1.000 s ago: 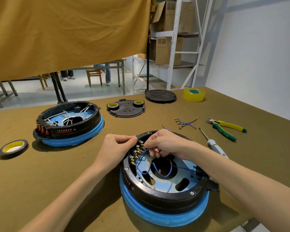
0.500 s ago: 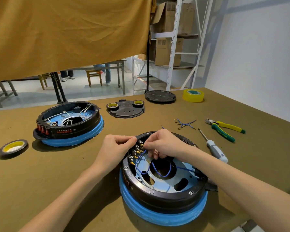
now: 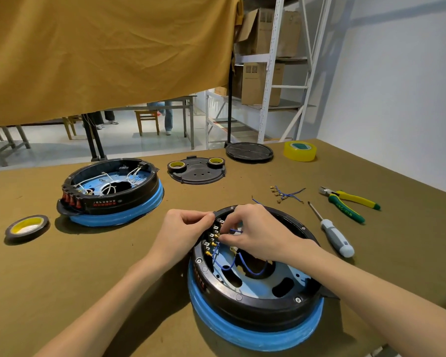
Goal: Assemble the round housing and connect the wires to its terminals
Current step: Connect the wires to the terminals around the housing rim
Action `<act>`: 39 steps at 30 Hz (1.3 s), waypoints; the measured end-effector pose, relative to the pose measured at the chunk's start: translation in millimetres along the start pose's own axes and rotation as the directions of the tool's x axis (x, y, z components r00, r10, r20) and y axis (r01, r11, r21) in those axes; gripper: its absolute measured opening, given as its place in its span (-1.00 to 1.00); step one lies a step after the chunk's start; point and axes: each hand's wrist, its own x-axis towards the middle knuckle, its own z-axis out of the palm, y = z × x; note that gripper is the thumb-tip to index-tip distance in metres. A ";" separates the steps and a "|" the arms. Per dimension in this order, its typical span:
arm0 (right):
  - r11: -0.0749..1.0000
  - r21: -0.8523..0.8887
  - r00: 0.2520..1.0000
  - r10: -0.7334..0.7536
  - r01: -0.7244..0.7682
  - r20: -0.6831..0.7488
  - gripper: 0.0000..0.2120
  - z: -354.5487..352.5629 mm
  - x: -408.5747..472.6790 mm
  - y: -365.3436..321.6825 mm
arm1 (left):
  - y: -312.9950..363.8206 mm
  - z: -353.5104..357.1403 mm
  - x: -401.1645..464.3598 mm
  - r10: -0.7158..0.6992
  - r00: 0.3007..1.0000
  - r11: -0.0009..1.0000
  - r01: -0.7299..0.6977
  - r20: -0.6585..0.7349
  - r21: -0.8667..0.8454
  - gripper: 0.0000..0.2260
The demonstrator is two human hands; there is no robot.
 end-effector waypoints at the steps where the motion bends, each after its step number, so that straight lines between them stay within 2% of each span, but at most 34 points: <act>1: 1.000 0.023 1.000 0.003 -0.003 -0.001 -0.88 0.4 -0.5 0.8 | 0.2 -0.3 0.1 0.000 1.000 1.000 0.000 0.002 0.000 -0.84; 5: 0.996 0.094 1.000 0.008 -0.006 -0.018 -0.91 -0.4 -1.3 3.7 | 0.3 -0.4 -0.1 0.010 1.000 1.000 -0.010 -0.005 0.000 -0.84; 10: 0.996 0.087 1.000 0.012 -0.011 -0.020 -0.90 2.5 1.1 3.4 | 0.5 0.0 -0.4 0.007 1.000 1.000 -0.007 0.004 0.006 -0.84; 15: 0.995 0.096 1.000 0.016 -0.013 -0.027 -0.90 3.0 0.2 3.9 | -0.2 -0.9 0.0 0.019 1.000 0.997 -0.019 -0.001 0.077 -0.86; 22: 0.999 0.019 0.999 0.048 -0.047 -0.010 -0.88 4.0 3.3 -0.3 | 4.9 1.3 0.2 0.035 0.998 0.959 -0.020 -0.050 0.284 -0.85; 23: 0.999 0.013 0.999 0.051 -0.051 -0.004 -0.89 3.3 4.2 -0.8 | 9.1 0.5 -0.6 0.061 0.995 0.928 -0.028 -0.077 0.373 -0.88; 25: 0.998 0.011 0.998 0.063 -0.063 0.017 -0.88 1.2 6.5 -2.9 | 18.2 -0.9 -2.5 0.171 0.972 0.775 -0.033 -0.160 0.631 -0.84; 26: 0.998 0.001 0.998 0.064 -0.064 0.028 -0.88 0.3 8.1 -4.1 | 22.2 -0.8 -3.8 0.221 0.958 0.690 -0.021 -0.183 0.724 -0.79; 27: 0.998 -0.016 0.997 0.064 -0.063 0.037 -0.87 -0.3 9.8 -5.5 | 25.1 0.0 -4.7 0.234 0.953 0.651 -0.009 -0.190 0.759 -0.75; 28: 0.998 -0.032 0.997 0.063 -0.062 0.042 -0.87 -1.1 11.3 -6.9 | 26.8 -0.1 -4.5 0.199 0.963 0.652 0.008 -0.181 0.758 -0.74; 31: 0.997 -0.053 0.996 0.066 -0.063 0.056 -0.85 -2.4 14.6 -9.6 | 30.5 -10.9 1.2 -0.034 0.996 0.813 0.075 -0.081 0.578 -0.85; 33: 0.997 -0.058 0.995 0.062 -0.058 0.077 -0.84 -2.9 15.1 -10.5 | 32.8 -20.0 5.3 -0.150 0.989 0.868 0.129 0.005 0.480 -0.92; 39: 0.995 -0.081 0.995 0.062 -0.056 0.072 -0.85 -1.2 15.0 -13.3 | 29.1 -29.3 11.7 -0.235 0.969 0.895 0.187 0.070 0.406 -0.96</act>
